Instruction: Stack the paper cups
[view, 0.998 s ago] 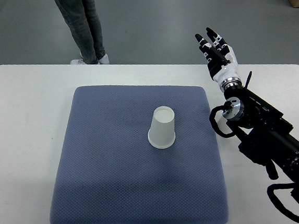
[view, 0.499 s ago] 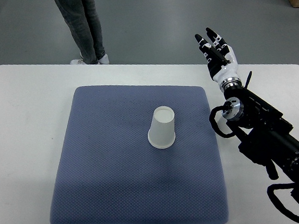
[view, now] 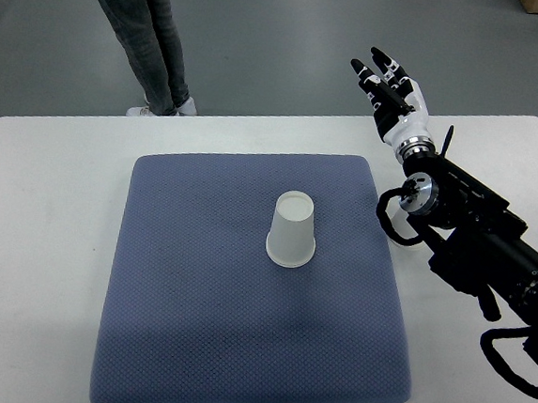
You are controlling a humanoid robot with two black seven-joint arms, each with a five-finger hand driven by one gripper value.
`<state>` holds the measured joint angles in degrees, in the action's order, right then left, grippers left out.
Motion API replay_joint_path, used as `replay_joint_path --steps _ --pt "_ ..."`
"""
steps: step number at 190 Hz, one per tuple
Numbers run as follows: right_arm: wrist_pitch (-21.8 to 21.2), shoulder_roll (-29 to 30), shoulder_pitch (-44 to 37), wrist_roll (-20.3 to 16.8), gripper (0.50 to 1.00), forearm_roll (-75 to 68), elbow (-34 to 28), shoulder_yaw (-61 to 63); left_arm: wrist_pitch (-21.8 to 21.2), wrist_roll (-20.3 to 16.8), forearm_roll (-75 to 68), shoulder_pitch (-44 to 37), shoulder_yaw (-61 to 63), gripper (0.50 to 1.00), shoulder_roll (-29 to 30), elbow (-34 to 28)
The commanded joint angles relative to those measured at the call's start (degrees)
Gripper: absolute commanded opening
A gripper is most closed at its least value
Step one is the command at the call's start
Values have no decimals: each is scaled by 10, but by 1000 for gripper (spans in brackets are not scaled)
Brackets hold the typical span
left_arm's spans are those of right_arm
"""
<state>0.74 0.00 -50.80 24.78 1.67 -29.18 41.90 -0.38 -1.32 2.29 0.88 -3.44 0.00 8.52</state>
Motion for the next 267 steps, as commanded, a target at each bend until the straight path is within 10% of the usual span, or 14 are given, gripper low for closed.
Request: replay_joint_path --steps 1,78,139,267 --pt "1 0 -4 -1 913 0 0 1 -1 0 0 0 0 1000 0 -1" --pt "23 0 -38 0 911 46 -4 -6 0 0 0 0 0 1000 0 0" --pt "6 -116 -72 -6 909 186 -53 -59 0 0 0 0 0 1000 0 -1" --pt "-190 -404 -136 3 911 484 -237 -312 -1 0 0 0 0 1000 0 0"
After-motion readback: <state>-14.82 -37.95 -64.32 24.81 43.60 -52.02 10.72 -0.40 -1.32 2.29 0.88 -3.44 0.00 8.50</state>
